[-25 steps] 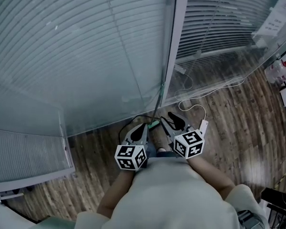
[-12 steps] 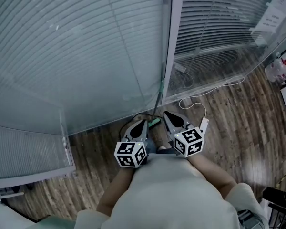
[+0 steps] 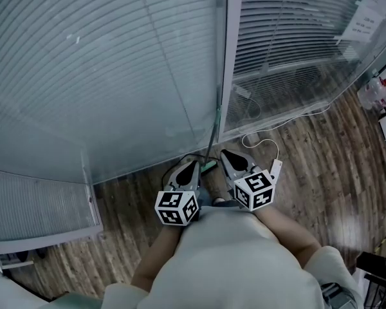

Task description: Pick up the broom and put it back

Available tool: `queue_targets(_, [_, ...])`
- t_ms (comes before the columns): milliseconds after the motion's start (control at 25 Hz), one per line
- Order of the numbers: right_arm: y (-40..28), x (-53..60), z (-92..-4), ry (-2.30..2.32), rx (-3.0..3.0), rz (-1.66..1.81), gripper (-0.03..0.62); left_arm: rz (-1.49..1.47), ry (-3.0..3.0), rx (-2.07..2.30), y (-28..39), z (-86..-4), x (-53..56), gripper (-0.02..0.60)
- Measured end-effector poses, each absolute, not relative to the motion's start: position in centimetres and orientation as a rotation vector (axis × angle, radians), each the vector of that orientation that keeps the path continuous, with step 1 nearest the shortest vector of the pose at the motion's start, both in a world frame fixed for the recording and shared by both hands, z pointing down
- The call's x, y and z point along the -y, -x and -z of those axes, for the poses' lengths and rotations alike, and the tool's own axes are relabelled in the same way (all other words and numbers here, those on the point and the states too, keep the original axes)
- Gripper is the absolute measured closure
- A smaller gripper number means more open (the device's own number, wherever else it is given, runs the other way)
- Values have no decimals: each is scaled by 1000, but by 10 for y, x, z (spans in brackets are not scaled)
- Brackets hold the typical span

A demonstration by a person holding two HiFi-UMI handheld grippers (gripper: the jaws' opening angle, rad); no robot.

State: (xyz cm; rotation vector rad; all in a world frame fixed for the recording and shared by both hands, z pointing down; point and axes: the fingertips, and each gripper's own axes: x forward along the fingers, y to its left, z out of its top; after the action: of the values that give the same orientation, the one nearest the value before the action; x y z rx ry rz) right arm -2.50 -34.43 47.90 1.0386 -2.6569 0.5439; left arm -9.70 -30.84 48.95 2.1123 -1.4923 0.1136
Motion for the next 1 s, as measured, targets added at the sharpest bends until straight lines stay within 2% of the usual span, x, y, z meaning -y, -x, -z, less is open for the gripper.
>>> queue_targets(1000, [17, 335, -482, -1090, 2624, -552, 589, -112, -2118, 1478, 96, -492, 295, 577])
